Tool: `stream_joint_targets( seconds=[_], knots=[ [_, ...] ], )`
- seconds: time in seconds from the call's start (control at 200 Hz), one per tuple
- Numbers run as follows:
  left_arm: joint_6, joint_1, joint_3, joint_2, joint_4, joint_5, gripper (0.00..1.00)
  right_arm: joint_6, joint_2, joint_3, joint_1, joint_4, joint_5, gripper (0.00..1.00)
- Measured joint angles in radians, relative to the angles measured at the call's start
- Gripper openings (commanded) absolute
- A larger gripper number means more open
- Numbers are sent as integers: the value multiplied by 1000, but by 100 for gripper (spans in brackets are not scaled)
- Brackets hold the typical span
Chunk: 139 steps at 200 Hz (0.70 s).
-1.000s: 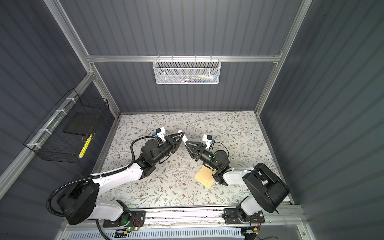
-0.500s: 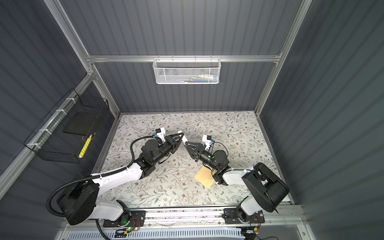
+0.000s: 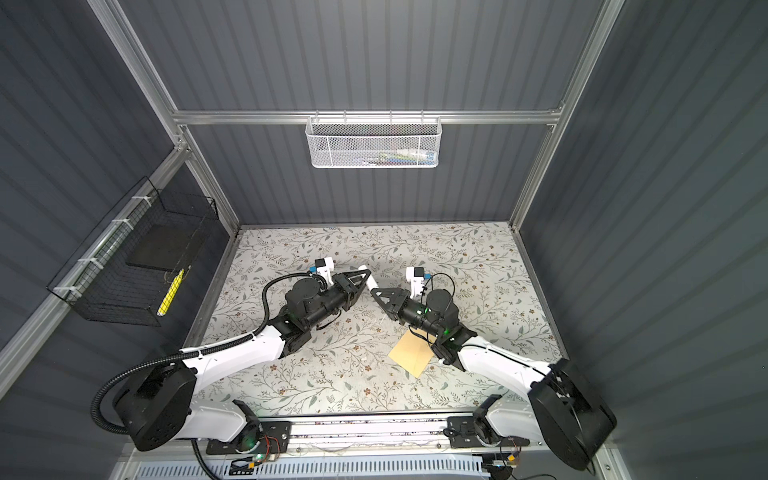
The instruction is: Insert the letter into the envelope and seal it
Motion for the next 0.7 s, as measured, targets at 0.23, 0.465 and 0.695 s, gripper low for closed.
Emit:
stream_joint_targets(
  seconds=[0.23,0.465,0.695],
  knots=[
    [2,-2,18,0,-10,17,0,-271,-51,169,34,-405,77,27],
    [6,-3,25,0,-50,35,0,-477,-44,275,82,-643,195,28],
    [14,-2,32,3,-77,36,0,-638,-7,362,134,-788,325,30]
  ],
)
